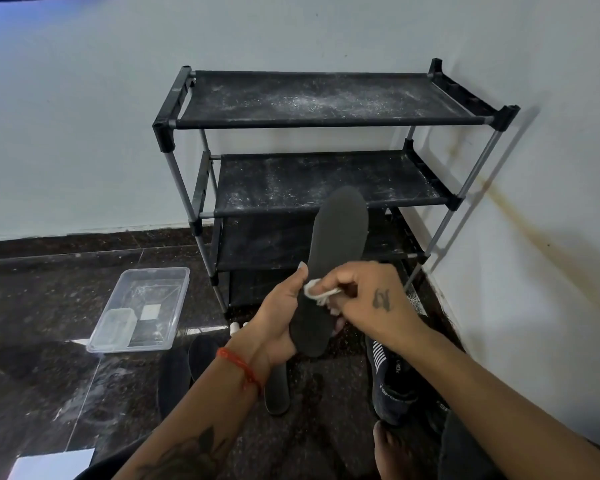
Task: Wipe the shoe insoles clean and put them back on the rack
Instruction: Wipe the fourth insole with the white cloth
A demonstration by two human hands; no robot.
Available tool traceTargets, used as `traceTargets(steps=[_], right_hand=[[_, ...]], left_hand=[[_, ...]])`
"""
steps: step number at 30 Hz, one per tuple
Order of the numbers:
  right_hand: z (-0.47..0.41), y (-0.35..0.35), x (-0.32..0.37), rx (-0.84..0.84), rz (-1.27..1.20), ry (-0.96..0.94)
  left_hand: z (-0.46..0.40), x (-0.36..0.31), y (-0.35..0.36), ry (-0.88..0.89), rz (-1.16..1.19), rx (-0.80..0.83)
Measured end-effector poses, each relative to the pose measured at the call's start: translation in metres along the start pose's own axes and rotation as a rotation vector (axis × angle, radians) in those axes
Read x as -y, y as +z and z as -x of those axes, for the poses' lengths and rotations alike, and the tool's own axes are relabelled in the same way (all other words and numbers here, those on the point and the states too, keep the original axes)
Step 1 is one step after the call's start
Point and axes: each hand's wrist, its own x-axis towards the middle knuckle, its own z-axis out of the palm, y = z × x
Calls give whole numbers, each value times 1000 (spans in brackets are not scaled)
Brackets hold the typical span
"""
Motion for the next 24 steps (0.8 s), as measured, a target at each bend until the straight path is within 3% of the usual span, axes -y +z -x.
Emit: traceTargets(steps=[5,7,9,12,15,17,20,24], right_hand=[[2,-5,-2,282,94,-207],[2,-8,-6,217,217,-224],[1,-7,-9,19,302,-284],[2,1,-8,-136,239,-240],[5,4,-2,22,86,-144],[7,2,3,179,7,-174],[7,-7,3,316,108,-236],[2,-15,-10,66,334,-227]], left_hand=[[2,-2,-5,24,25,11],[2,-4,-4,25,24,24],[2,-5,-3,30,38,33],[3,-4,-1,17,66,44],[5,-4,-1,-29,67,30],[6,-5,-2,-14,90,21],[4,-4,-3,9,87,30],[2,-5,-3,23,83,48]])
